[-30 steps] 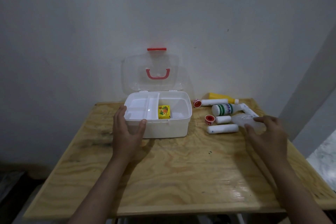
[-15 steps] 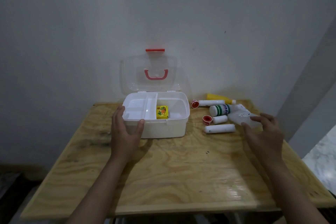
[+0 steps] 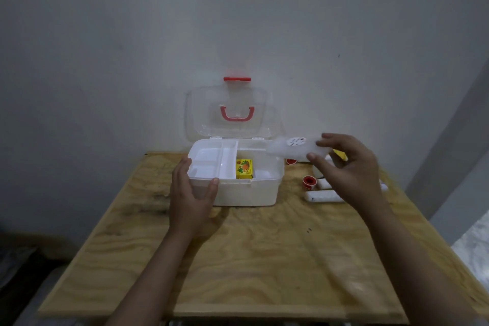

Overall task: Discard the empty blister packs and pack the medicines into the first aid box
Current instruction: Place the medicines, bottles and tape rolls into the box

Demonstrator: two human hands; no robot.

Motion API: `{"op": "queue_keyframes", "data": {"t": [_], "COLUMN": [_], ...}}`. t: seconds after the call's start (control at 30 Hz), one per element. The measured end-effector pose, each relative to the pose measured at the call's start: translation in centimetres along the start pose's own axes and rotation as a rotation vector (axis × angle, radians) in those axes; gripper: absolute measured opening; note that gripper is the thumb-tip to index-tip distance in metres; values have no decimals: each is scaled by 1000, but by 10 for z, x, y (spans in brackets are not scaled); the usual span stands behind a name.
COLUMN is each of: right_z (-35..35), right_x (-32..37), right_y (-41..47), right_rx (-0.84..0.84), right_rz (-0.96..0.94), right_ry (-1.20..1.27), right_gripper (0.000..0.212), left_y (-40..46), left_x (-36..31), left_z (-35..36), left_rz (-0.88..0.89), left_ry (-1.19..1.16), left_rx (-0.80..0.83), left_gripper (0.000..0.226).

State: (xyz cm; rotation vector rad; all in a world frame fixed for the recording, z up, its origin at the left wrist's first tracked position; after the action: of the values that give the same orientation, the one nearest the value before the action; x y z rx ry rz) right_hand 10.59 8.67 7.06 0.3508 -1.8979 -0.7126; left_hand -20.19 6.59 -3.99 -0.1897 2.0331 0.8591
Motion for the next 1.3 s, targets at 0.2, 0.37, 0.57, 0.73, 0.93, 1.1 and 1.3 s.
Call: {"op": "queue_keyframes", "data": {"t": [0.2, 0.37, 0.57, 0.73, 0.93, 1.1, 1.3], "right_z": [71, 106, 138, 165, 176, 175, 134], "right_x": [12, 5, -10, -16, -21, -21, -9], "right_y": [21, 29, 35, 38, 38, 37, 44], "right_rx": [372, 559, 811, 849, 756, 791, 512], "right_rz": [-78, -56, -43, -40, 107, 119, 11], "right_ry": [-213, -299, -529, -568, -459, -450, -412], "right_gripper": [25, 29, 38, 35, 29, 35, 29], "left_y": [0, 1, 0, 0, 0, -1, 0], "left_x": [0, -6, -7, -9, -7, -7, -7], "left_z": [-1, -2, -1, -1, 0, 1, 0], "left_rz": [4, -8, -23, -31, -24, -5, 12], "left_ry": [-7, -12, -25, -28, -11, 3, -3], "left_rx": [-2, 6, 2, -3, -17, -32, -33], "left_gripper": [73, 81, 84, 79, 77, 75, 74]}}
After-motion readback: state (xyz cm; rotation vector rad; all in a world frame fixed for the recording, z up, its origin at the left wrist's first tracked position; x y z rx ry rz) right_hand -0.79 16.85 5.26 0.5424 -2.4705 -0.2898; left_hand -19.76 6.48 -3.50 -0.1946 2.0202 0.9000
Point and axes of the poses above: each hand's wrist, its own y-axis towards the middle knuckle, its own z-axis out of the palm, x = y × z, the point moved 5 cm from there along y, towards the middle knuckle
